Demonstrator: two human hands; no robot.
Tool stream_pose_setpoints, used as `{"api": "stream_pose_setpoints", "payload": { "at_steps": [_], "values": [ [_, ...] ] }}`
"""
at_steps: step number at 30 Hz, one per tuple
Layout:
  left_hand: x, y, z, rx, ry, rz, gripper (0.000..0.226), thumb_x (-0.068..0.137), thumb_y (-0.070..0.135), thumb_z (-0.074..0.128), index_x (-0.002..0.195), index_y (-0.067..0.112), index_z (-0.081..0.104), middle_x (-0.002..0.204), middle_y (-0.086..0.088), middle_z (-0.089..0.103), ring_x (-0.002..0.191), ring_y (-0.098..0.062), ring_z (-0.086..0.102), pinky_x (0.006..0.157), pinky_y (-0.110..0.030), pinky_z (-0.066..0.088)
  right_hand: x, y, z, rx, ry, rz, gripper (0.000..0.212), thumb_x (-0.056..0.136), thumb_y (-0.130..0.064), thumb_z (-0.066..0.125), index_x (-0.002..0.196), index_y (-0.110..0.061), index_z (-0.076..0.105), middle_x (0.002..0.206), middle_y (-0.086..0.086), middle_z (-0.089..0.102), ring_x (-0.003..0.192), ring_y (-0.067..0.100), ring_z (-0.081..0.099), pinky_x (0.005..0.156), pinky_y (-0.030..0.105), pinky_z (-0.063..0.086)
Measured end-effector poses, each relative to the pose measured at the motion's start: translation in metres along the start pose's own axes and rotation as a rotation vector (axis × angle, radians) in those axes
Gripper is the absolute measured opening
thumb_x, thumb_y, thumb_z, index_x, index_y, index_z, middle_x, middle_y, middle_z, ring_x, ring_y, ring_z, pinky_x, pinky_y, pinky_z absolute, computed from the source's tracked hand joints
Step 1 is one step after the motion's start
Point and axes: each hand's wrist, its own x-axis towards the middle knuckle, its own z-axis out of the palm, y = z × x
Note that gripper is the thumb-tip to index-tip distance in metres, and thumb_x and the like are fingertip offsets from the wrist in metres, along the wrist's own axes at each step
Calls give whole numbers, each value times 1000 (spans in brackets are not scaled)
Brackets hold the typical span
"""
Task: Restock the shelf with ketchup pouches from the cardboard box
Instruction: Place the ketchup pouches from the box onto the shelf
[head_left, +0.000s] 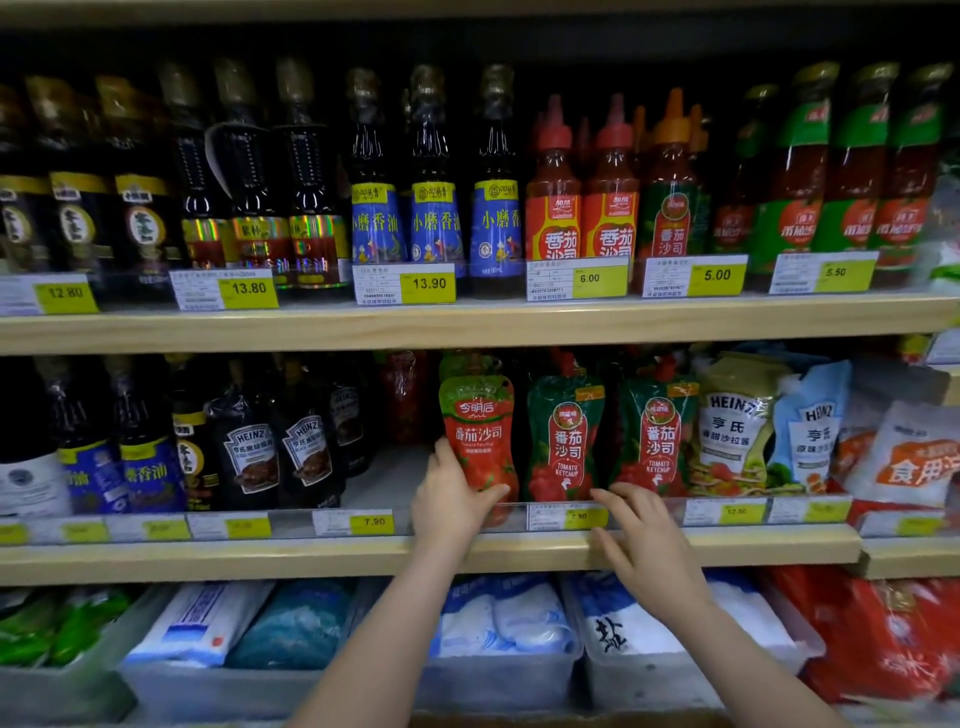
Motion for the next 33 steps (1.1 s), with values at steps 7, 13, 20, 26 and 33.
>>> {"api": "stream_pose_setpoints", "payload": {
  "at_steps": [7,13,20,26,33],
  "values": [
    [21,3,7,-51,-19,-59,72,68,30,80,120,8,35,117,-14,57,105,-33,58,84,-44,51,1,-1,9,-126,140,-87,32,81,-31,53,112,-27,57,101,-3,59,99,11,39,92,36,43],
    [39,-2,15,-72,-16,-70,70,69,26,79,121,10,35,118,-15,57,106,-34,58,85,-46,50,2,1,18,-134,192,-99,31,81,-29,49,110,-25,58,99,-1,60,99,14,43,91,40,44],
    [51,-4,19,-88,-44,-80,73,70,24,79,126,9,34,122,-15,56,110,-34,57,89,-45,49,2,2,19,-125,204,-110,33,81,-30,45,110,-23,59,100,1,61,98,15,45,89,41,47],
    [56,-6,23,-87,-46,-72,71,71,23,77,126,8,34,123,-16,55,111,-35,56,90,-44,48,2,2,20,-131,194,-104,34,80,-31,46,111,-24,58,101,1,61,99,15,44,90,41,47],
    [56,-8,25,-127,-46,-111,81,71,31,77,132,5,30,127,-18,50,114,-35,53,93,-47,48,2,-1,15,-140,174,-96,37,77,-30,46,110,-23,60,99,-1,60,97,13,40,88,41,49]
  ]
}}
